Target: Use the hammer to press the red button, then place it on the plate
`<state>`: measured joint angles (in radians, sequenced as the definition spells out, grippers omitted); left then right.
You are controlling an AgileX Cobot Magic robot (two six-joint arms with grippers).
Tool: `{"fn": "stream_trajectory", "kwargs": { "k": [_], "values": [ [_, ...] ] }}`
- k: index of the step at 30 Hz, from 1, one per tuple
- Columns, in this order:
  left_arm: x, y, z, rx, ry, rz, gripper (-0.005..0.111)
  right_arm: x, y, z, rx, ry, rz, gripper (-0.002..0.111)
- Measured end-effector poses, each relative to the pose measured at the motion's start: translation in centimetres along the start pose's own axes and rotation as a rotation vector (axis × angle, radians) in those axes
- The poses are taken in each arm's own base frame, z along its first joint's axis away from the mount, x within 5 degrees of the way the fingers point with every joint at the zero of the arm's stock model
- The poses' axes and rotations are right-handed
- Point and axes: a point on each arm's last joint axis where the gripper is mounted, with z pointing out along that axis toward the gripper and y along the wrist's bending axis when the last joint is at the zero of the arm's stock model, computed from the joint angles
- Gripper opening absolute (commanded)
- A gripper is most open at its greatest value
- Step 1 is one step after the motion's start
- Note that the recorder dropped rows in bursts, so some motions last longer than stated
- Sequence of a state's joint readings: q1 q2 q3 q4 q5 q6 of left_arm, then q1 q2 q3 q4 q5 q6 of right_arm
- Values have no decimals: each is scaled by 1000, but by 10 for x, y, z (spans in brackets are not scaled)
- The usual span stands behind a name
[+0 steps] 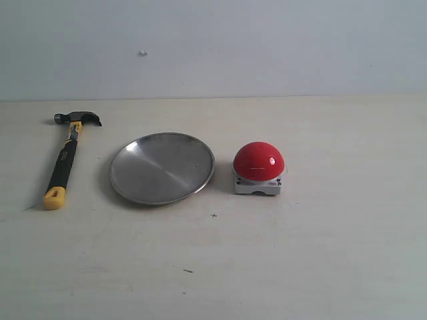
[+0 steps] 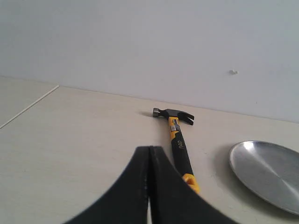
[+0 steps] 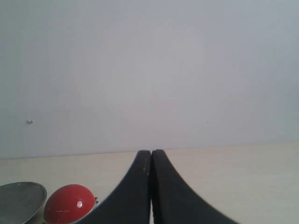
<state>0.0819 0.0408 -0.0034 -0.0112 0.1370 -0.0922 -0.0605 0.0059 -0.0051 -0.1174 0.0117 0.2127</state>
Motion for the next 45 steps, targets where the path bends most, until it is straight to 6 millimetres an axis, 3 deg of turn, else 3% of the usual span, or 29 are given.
{"fn": "stream_trajectory", "kwargs": {
  "k": [14, 18, 23, 29, 36, 45],
  "values": [
    [0, 0, 0, 0, 0, 9, 0, 0, 0, 0, 0, 0, 0, 0],
    [-8, -1, 0, 8, -93, 19, 0, 0, 0, 0, 0, 0, 0, 0],
    [-13, -1, -1, 24, -152, -125, 0, 0, 0, 0, 0, 0, 0, 0],
    [-9, -1, 0, 23, -109, -232, 0, 0, 0, 0, 0, 0, 0, 0],
    [0, 0, 0, 2, -8, -232, 0, 0, 0, 0, 0, 0, 0, 0],
    [0, 0, 0, 1, -3, -211, 0, 0, 0, 0, 0, 0, 0, 0]
  ]
}}
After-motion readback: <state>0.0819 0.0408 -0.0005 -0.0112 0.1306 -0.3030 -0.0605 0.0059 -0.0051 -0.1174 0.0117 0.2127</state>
